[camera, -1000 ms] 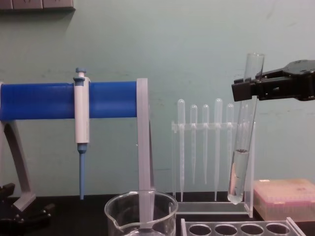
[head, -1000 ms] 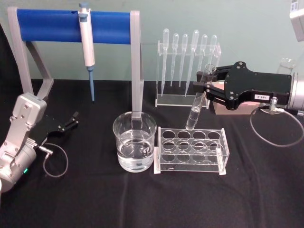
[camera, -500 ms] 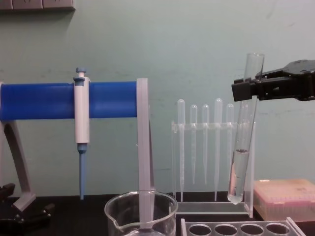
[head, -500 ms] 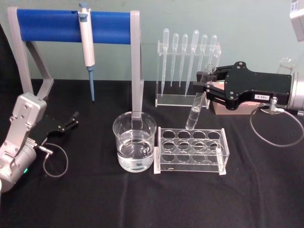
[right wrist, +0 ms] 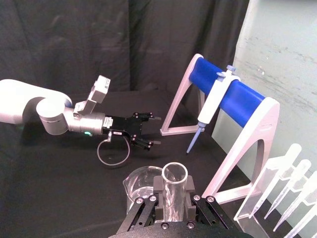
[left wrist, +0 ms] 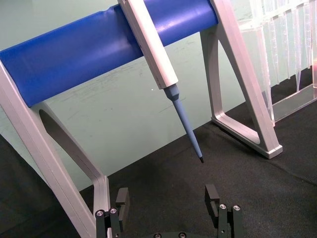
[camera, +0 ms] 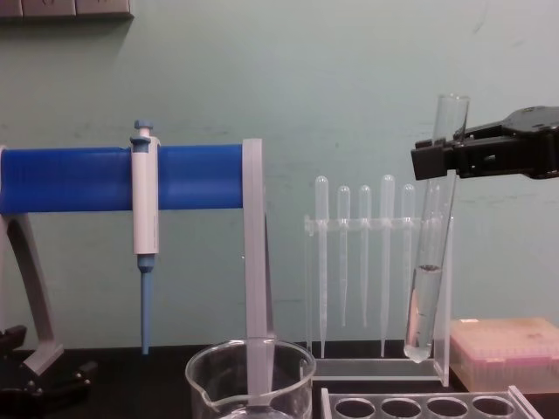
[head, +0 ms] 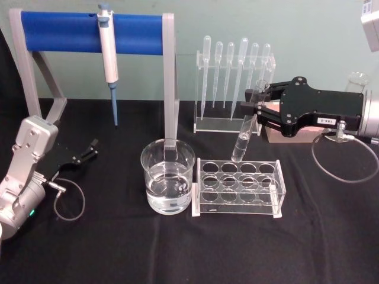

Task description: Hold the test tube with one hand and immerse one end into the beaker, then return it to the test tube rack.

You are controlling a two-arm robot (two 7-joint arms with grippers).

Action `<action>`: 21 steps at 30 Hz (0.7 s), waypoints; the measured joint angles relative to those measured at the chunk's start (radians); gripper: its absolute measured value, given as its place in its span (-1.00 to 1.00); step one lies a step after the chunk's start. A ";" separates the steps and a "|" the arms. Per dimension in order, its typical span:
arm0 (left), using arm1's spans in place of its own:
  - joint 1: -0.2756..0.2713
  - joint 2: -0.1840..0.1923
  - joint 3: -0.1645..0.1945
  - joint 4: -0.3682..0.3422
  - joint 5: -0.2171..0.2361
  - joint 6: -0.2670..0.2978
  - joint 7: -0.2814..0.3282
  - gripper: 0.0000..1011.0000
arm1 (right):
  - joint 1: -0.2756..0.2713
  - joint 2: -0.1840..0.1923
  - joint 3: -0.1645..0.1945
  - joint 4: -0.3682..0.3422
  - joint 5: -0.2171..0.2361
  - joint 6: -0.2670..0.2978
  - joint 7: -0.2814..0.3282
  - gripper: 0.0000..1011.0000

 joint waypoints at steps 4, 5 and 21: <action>0.000 0.000 0.000 0.000 0.000 0.000 0.000 0.98 | 0.000 0.000 0.000 0.000 0.000 0.000 0.000 -0.53; 0.000 0.000 0.000 0.000 0.000 0.000 0.000 0.98 | 0.000 0.000 0.000 0.000 0.000 0.000 0.000 -0.53; 0.000 0.000 0.000 0.000 0.000 0.000 0.000 0.98 | 0.128 -0.078 -0.067 0.053 -0.001 -0.002 0.040 -0.53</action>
